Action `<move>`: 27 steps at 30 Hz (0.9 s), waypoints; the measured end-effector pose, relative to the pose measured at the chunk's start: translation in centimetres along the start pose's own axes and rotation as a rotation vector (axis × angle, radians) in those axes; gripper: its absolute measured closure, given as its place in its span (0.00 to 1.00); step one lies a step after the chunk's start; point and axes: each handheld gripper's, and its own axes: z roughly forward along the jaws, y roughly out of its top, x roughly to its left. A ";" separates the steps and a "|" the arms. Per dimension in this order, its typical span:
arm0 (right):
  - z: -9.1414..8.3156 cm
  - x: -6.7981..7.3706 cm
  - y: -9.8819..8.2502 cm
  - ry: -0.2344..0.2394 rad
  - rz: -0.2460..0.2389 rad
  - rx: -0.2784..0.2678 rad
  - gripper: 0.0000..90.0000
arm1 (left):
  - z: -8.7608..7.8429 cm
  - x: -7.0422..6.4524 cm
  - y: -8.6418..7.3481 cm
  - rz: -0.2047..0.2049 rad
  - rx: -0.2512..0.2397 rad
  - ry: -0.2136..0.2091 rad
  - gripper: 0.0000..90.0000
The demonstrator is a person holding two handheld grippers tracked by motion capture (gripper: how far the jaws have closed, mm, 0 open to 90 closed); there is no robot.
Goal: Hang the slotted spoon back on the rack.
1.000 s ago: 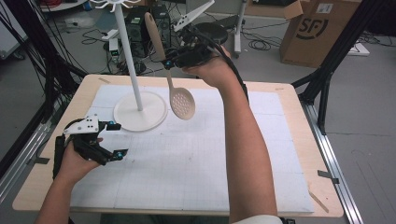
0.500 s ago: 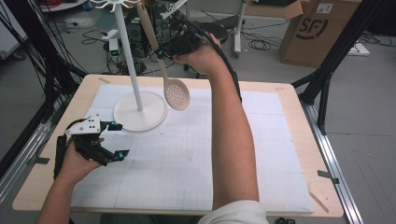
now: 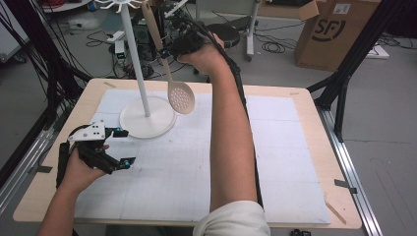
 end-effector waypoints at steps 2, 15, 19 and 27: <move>0.2 0.0 0.3 -0.004 -0.001 0.004 0.83 | 0.0 0.0 0.0 -0.003 -0.002 0.000 0.02; 0.9 -0.2 0.6 -0.008 0.013 0.017 0.83 | 0.0 0.0 0.0 0.002 -0.003 -0.003 0.02; 1.0 -0.3 0.6 -0.009 0.012 0.015 0.84 | 0.0 0.0 0.0 0.003 -0.003 -0.005 0.02; 1.6 -0.5 0.8 -0.009 0.014 0.028 0.83 | 0.0 0.0 0.0 0.005 0.003 -0.006 0.02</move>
